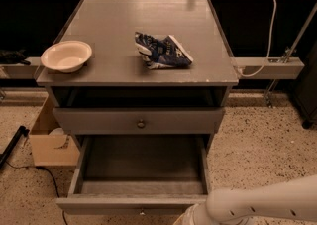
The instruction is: Close middle drawer
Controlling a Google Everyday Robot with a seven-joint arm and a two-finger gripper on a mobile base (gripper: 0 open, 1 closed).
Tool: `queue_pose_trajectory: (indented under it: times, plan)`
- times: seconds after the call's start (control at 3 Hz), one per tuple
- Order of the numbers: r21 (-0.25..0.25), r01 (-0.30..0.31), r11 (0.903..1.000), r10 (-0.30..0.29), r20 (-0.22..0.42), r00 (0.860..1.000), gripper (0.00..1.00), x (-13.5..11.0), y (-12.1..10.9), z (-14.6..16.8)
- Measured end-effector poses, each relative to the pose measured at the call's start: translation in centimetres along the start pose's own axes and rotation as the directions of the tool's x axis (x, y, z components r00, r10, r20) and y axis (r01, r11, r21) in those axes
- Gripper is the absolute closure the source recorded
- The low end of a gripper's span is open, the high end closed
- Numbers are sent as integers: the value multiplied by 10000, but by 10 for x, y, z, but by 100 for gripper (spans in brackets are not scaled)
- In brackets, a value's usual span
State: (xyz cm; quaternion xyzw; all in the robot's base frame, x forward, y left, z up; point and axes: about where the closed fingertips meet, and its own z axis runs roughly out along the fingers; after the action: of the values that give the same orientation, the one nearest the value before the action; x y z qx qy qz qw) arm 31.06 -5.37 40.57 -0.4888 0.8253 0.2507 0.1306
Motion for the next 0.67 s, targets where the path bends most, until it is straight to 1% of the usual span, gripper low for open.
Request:
queue_pose_trajectory:
  times: [0.33,0.67]
  plan:
    - [100,-3,9999,4,-78,10000,50,-9,-6,6]
    - [430,-65,9991,79,-307,9995,27,-23,-25,18]
